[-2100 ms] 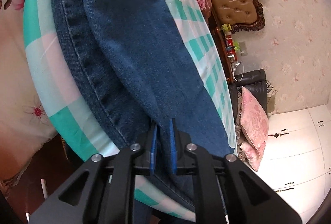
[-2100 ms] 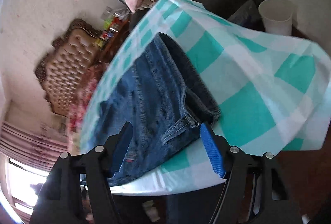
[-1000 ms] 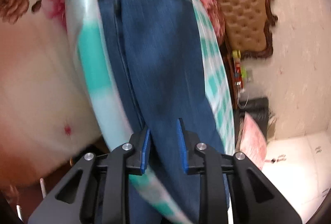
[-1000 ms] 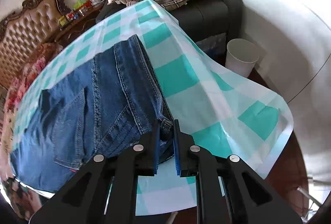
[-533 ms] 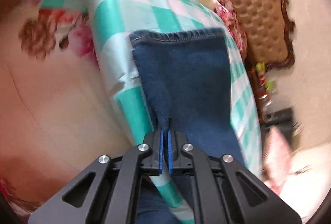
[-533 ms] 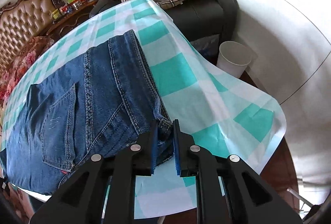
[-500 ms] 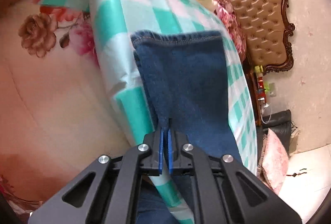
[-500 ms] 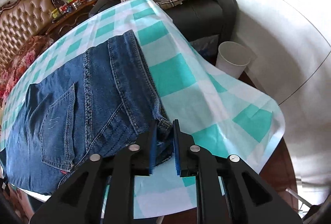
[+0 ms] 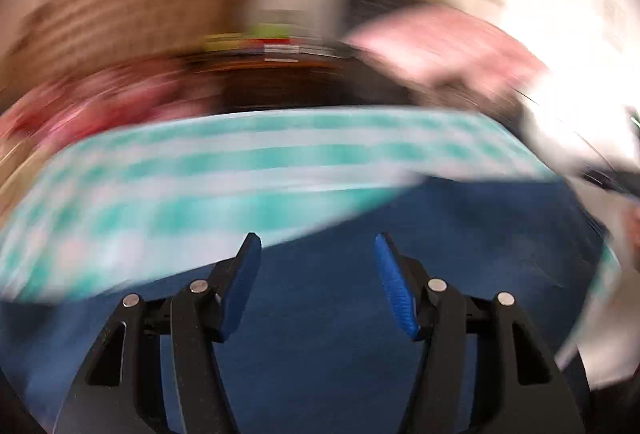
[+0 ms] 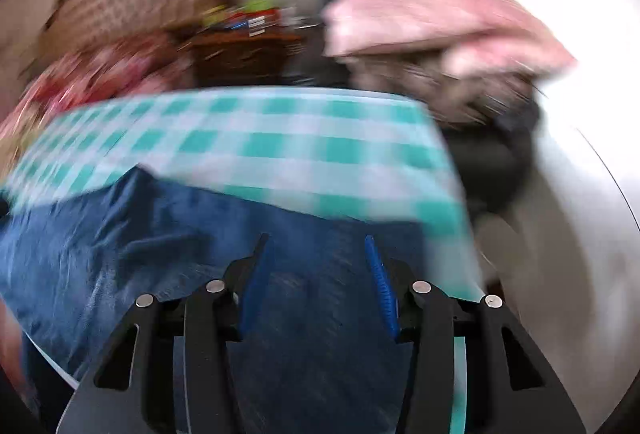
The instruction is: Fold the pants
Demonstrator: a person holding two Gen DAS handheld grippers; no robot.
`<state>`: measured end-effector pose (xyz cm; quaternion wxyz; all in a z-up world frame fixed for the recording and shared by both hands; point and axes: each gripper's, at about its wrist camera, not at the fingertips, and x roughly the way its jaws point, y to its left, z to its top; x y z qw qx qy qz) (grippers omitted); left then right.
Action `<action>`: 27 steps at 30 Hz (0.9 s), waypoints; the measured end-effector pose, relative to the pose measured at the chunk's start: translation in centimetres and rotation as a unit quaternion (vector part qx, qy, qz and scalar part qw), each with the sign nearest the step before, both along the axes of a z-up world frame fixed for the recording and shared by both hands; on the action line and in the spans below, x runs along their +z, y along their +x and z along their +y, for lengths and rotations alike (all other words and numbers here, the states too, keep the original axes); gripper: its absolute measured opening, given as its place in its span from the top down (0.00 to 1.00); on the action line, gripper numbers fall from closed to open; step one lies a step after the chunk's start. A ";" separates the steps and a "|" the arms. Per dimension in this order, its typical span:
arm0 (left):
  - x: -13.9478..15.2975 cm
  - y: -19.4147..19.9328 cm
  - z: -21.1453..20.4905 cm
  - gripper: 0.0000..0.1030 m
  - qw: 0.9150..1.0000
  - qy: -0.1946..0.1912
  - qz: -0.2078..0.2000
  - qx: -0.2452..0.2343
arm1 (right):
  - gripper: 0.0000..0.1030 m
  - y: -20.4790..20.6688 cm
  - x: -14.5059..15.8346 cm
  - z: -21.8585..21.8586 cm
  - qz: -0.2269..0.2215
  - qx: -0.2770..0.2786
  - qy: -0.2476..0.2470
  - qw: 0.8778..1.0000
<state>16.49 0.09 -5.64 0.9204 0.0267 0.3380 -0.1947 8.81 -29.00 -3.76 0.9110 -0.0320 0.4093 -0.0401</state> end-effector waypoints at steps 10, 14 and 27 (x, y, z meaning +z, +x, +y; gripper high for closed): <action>-7.1 10.9 -14.0 0.92 0.986 0.045 0.096 -0.126 | 0.61 3.1 -5.8 -0.7 -0.006 -0.025 -0.044 0.999; -6.9 14.0 -13.0 0.98 0.991 0.035 0.095 -0.091 | 0.61 2.9 -6.3 0.0 -0.013 -0.034 -0.072 0.997; -7.7 2.2 9.6 0.92 0.978 -0.069 0.133 0.142 | 0.54 2.3 -6.3 0.4 -0.016 -0.024 -0.076 0.997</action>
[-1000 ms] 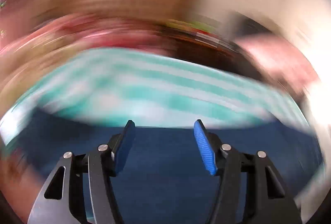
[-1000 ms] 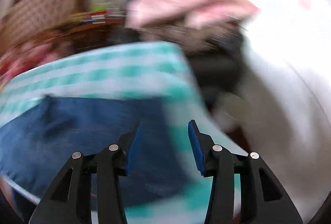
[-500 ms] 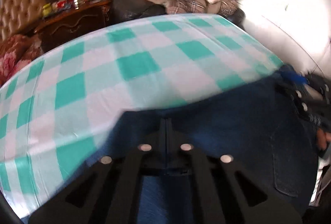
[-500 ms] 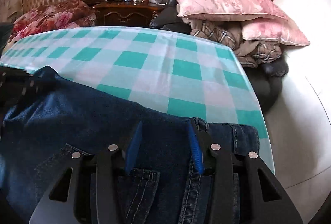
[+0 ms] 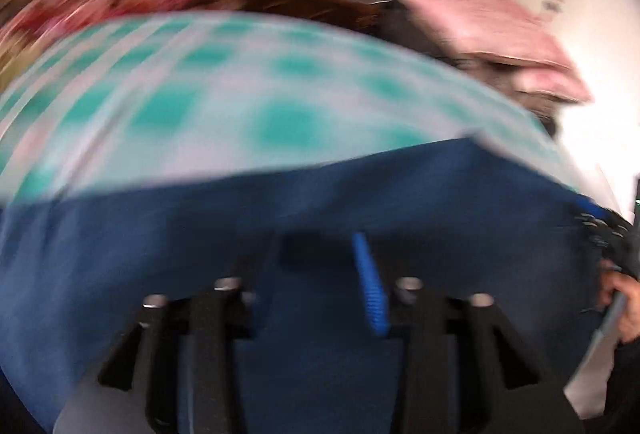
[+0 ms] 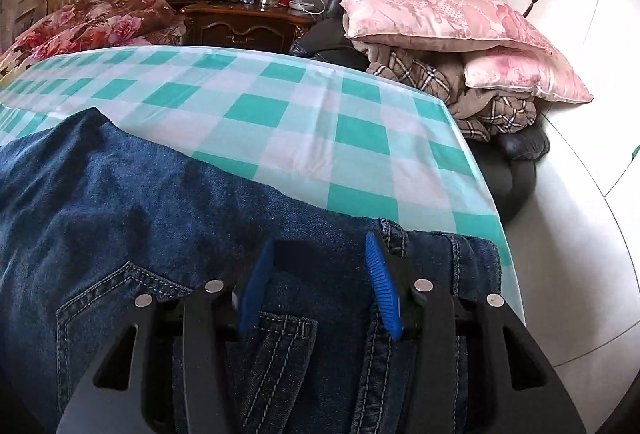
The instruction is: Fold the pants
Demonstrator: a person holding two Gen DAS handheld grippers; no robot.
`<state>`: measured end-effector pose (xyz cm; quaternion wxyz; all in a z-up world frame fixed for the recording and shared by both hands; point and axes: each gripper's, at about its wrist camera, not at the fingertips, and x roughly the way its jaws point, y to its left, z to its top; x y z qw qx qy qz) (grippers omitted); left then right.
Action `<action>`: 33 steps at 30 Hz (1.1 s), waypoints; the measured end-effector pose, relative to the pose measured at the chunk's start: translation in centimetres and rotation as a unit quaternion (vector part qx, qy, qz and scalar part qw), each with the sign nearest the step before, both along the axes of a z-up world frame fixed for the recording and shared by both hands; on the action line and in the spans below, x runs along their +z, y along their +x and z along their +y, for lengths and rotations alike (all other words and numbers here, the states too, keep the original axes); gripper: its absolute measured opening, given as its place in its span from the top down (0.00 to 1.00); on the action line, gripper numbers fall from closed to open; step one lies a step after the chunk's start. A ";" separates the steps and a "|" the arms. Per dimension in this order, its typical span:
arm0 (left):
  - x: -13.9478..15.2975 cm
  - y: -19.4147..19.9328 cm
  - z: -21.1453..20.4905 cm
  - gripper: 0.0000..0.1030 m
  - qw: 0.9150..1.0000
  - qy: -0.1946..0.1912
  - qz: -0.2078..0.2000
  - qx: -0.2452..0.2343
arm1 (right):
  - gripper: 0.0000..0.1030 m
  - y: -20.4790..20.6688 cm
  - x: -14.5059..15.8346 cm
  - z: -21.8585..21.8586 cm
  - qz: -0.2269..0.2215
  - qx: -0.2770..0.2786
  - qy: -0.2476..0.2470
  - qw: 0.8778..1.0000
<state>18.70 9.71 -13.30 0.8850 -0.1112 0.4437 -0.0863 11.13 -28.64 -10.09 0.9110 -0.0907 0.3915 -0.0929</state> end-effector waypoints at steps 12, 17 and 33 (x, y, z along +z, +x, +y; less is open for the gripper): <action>0.1 -3.0 27.5 0.85 0.974 0.045 0.030 0.222 | 0.46 -0.6 -0.4 1.0 0.028 -0.004 -0.022 0.999; 3.4 -4.4 35.3 0.76 0.957 0.051 -0.016 0.286 | 0.45 -0.5 -0.7 1.1 0.032 -0.006 -0.028 0.999; 2.6 -4.5 37.4 0.56 0.939 0.145 0.045 0.308 | 0.45 -0.8 -0.2 1.2 0.033 -0.036 -0.017 0.999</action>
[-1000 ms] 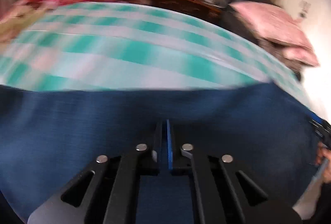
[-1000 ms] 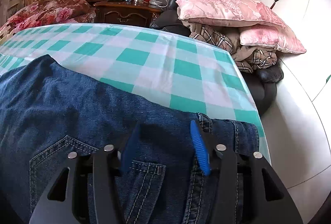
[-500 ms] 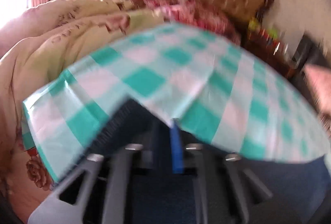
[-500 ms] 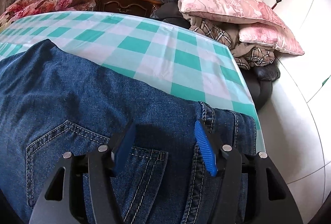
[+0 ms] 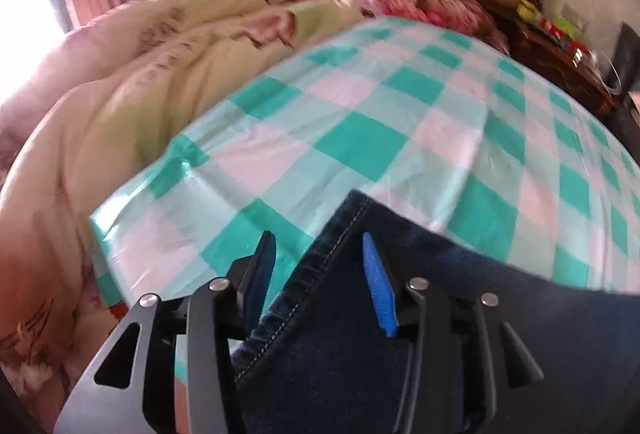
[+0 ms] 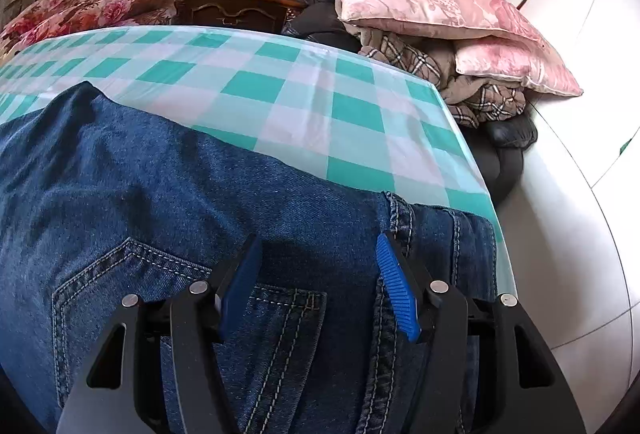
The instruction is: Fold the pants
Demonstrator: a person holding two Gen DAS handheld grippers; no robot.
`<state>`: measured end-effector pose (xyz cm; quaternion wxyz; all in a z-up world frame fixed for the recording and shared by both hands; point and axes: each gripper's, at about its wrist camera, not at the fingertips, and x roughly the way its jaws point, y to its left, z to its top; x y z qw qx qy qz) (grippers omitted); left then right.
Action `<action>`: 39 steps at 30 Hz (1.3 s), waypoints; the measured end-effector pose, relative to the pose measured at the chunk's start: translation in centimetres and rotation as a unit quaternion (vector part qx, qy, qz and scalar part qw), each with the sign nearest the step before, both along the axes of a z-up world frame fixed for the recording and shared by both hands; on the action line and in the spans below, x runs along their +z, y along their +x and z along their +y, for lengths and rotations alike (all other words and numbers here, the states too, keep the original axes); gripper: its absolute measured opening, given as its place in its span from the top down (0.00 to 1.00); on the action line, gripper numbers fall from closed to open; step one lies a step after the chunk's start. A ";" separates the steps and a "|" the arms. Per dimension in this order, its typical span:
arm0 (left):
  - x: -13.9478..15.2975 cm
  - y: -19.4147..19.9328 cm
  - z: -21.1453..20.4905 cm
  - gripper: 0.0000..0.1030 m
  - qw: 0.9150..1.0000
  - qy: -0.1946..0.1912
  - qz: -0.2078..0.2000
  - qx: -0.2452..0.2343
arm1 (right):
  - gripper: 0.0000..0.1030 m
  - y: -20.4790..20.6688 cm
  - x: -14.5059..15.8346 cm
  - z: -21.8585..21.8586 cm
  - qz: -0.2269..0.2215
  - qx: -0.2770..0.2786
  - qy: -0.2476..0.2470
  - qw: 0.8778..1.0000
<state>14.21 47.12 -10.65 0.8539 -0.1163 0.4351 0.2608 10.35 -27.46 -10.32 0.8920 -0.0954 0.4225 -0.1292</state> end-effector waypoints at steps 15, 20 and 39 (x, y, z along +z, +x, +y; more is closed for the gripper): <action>4.0 -6.8 -37.7 0.02 0.949 -0.066 -0.092 -0.295 | 0.11 -9.1 0.5 -1.6 -0.012 -0.152 0.061 0.986; 1.6 -6.8 -46.1 0.06 0.938 -0.069 -0.027 -0.338 | 0.11 -10.6 -0.3 -2.8 -0.009 -0.137 0.113 0.984; -1.7 -8.3 -29.2 0.40 0.972 -0.038 -0.013 -0.232 | 0.19 -10.0 5.4 17.3 -0.012 0.212 0.137 0.968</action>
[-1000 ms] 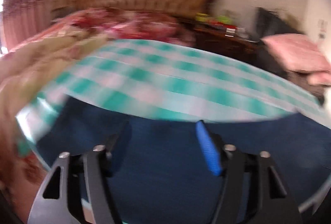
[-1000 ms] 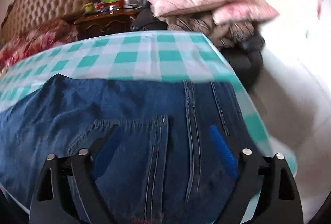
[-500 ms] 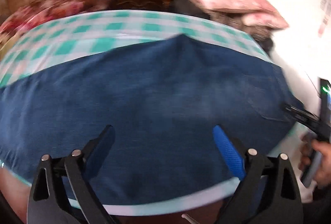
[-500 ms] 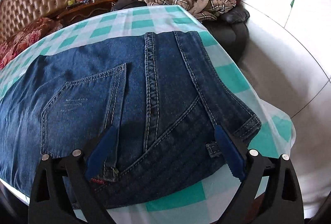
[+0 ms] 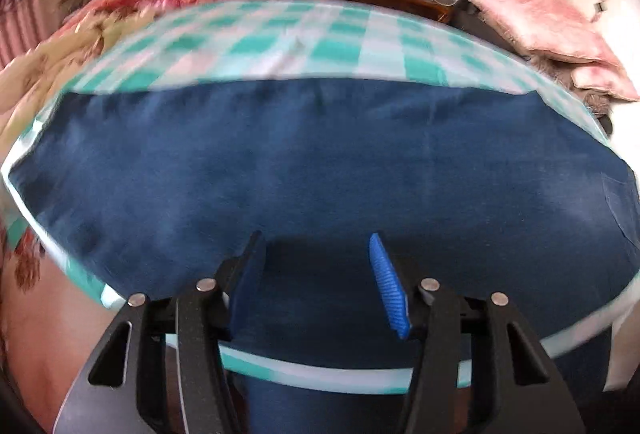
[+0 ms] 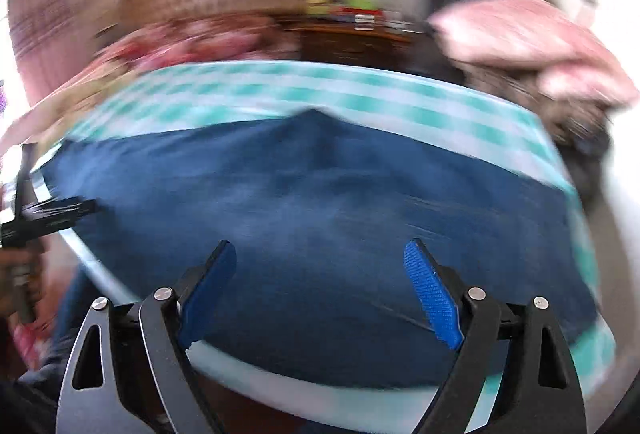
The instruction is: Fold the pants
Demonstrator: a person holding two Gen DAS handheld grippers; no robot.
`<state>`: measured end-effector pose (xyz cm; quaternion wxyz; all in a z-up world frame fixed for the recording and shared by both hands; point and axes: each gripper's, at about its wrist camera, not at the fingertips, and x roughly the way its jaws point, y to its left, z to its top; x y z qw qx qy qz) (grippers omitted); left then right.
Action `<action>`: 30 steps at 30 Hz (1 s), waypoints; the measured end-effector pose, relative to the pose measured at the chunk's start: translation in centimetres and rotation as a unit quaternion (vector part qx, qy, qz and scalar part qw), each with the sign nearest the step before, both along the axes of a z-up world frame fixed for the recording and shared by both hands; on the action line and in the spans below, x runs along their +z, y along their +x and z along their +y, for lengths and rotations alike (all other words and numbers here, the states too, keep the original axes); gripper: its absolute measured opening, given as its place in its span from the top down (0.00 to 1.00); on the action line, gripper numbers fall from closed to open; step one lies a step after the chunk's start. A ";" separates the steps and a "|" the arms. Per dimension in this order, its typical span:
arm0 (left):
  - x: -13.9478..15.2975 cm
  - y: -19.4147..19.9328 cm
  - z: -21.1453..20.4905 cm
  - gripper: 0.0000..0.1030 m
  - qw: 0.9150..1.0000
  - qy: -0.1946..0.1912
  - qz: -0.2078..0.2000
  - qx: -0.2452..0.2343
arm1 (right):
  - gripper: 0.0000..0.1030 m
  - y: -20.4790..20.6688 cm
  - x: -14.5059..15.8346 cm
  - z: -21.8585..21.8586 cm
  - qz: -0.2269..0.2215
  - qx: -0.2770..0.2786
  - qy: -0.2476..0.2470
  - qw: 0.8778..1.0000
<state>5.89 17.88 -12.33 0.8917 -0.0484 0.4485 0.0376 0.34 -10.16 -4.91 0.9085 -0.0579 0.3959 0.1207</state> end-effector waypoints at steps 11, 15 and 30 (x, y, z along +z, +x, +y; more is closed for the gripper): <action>0.6 2.4 16.4 0.55 0.993 0.022 -0.015 0.114 | 0.23 10.8 -2.0 16.4 0.039 0.133 -0.038 0.990; 1.4 4.8 21.4 0.59 0.991 0.018 -0.014 0.130 | 0.35 14.7 -4.1 18.7 0.045 0.110 -0.071 0.990; 0.3 9.5 26.7 0.69 0.991 0.066 0.041 0.107 | 0.40 17.7 -7.4 17.9 0.066 0.050 -0.086 0.993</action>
